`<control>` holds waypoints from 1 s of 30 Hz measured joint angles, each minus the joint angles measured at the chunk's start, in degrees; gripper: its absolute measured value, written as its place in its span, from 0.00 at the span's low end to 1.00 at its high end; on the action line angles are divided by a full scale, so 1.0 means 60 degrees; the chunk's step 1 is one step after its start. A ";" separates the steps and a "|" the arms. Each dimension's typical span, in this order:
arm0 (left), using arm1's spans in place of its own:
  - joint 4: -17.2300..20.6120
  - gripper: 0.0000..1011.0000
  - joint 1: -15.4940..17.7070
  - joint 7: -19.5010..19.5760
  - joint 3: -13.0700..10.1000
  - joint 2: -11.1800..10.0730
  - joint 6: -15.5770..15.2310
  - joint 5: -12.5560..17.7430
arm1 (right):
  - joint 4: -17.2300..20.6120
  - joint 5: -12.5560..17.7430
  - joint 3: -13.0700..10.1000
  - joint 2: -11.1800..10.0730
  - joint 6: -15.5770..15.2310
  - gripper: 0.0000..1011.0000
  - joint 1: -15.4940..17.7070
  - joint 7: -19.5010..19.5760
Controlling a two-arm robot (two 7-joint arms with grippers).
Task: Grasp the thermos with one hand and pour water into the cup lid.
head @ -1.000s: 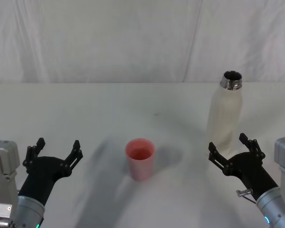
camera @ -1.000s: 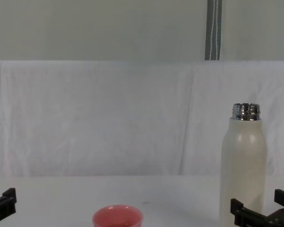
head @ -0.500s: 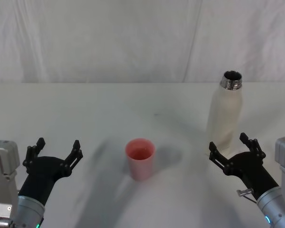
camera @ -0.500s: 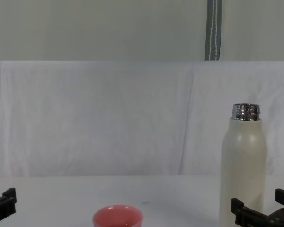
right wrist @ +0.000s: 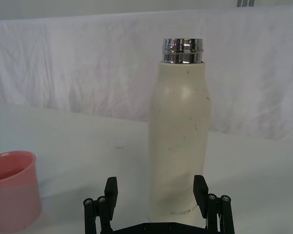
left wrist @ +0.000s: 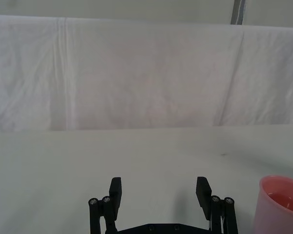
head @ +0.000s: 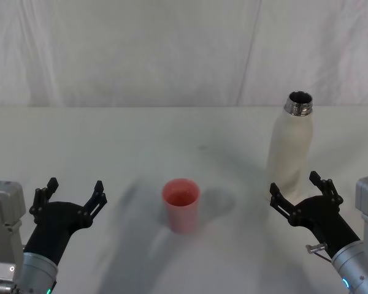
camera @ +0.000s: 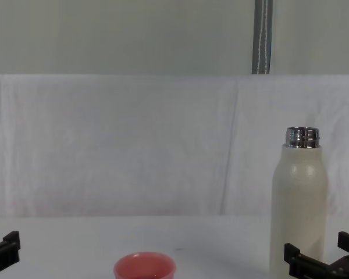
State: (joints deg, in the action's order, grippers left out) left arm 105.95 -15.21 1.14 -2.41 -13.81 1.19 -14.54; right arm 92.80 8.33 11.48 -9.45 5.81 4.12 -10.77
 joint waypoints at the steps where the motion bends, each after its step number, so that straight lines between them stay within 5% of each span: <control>1: 0.0000 0.99 0.0000 0.0000 0.0000 0.0000 0.0000 0.0000 | 0.0000 0.0001 -0.0001 0.0000 0.0001 0.99 0.0000 -0.0001; 30: 0.0000 0.99 0.0000 0.0000 0.0000 0.0001 0.0000 0.0000 | 0.0000 0.0008 0.0000 -0.0004 0.0004 0.99 0.0000 -0.0008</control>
State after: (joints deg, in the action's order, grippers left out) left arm 105.95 -15.21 1.14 -2.41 -13.80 1.19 -14.55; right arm 92.80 8.38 11.48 -9.47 5.83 4.12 -10.82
